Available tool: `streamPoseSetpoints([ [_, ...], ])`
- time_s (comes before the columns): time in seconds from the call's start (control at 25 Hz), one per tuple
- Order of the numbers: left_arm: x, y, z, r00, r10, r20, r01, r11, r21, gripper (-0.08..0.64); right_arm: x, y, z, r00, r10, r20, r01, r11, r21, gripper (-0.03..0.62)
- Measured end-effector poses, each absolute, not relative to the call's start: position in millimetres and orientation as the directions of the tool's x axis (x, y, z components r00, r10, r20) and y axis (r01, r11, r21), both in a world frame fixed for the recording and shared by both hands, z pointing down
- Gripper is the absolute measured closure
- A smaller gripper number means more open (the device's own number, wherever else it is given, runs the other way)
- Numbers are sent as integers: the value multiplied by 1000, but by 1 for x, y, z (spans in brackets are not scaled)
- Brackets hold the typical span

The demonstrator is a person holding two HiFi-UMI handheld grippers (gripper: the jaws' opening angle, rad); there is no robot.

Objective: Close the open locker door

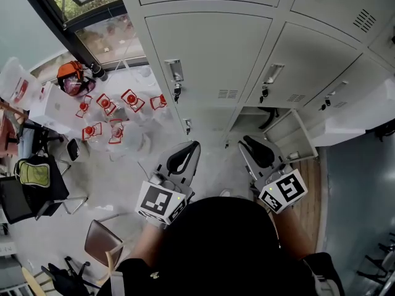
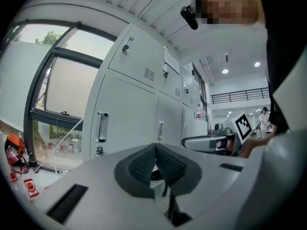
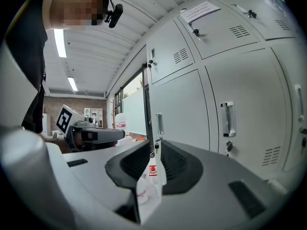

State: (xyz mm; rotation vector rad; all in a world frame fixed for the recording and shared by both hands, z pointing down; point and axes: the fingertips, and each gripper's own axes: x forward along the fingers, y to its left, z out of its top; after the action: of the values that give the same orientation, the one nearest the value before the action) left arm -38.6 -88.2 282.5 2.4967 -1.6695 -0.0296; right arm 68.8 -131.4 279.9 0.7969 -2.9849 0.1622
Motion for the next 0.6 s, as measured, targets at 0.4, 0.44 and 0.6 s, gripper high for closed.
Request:
streamPoseSetpoints([
  [0.4, -34, -88, 278, 391, -918, 67, -915, -381, 131, 538, 65, -126, 279, -883, -466, 61, -469, 880, -78, 515],
  [0.44, -33, -88, 278, 392, -917, 69, -915, -381, 130, 538, 66, -126, 280, -882, -467, 63, -471, 878, -80, 515],
  [0.6, -33, -88, 281, 391, -917, 75, -916, -379, 133, 538, 69, -126, 283, -878, -474, 65, -478, 874, -84, 515],
])
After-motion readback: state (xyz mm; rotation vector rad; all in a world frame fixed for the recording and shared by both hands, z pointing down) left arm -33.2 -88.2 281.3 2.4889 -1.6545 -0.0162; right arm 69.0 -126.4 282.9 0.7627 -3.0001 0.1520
